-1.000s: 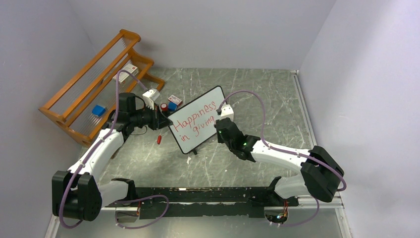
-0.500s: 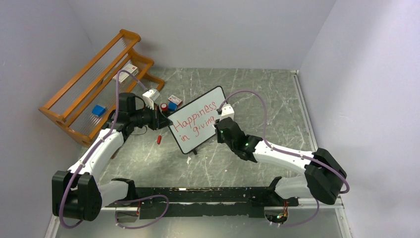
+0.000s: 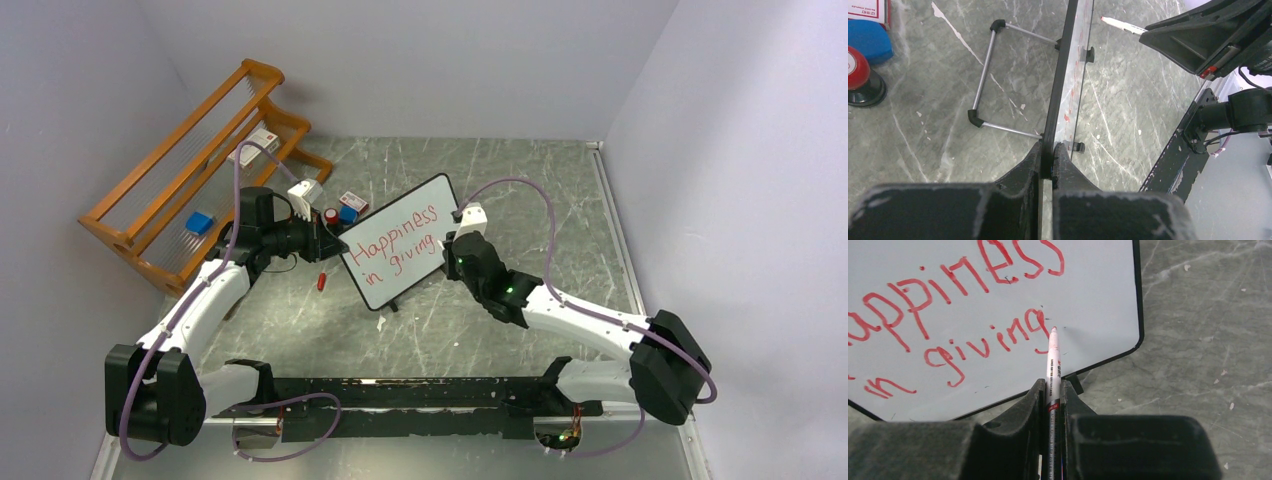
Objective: Write a sentence on the whiteboard
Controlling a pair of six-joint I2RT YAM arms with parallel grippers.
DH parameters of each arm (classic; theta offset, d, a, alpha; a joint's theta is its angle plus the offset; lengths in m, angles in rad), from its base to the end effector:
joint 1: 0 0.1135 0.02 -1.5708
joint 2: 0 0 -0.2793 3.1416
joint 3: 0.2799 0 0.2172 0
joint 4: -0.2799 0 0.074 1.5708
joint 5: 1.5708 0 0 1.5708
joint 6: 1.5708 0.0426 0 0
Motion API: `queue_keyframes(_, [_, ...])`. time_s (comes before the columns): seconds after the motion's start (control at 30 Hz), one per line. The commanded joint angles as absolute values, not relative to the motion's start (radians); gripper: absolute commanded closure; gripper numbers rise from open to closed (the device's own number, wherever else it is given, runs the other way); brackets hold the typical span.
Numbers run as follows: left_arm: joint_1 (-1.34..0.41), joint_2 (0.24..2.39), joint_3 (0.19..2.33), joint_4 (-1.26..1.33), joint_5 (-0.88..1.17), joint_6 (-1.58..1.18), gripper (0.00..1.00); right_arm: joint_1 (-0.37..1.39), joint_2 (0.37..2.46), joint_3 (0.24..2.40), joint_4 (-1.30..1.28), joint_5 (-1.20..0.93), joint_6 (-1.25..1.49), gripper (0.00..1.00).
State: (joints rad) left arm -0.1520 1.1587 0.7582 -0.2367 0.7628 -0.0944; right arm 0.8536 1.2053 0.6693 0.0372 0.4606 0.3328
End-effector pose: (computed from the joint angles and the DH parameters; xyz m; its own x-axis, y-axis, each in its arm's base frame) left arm 0.2011 -0.0606 0.2809 -0.6475 0.0303 -0.7614 0.6001 0.6362 -0.4850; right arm 0.1646 0.1600 0.2657 -0.4339 -0.0523 -0.8994 -0.2929 0.9523 0.0859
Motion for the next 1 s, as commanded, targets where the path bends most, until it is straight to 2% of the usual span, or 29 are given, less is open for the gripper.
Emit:
queue_keyframes(0.0, [-0.15,1.187,0.732,-0.339,0.637,-0.029,0.95,0.833,1.224,0.662,0.066,0.471,0.33,1.0])
queue_keyframes(0.73, [-0.149,1.194,0.733,-0.34,0.643,-0.026,0.95,0.803,1.314,0.681,0.131,0.427,0.313,1.0])
queue_keyframes(0.97, [-0.15,1.185,0.733,-0.342,0.629,-0.028,0.95,0.802,1.247,0.675,0.08,0.42,0.314,1.0])
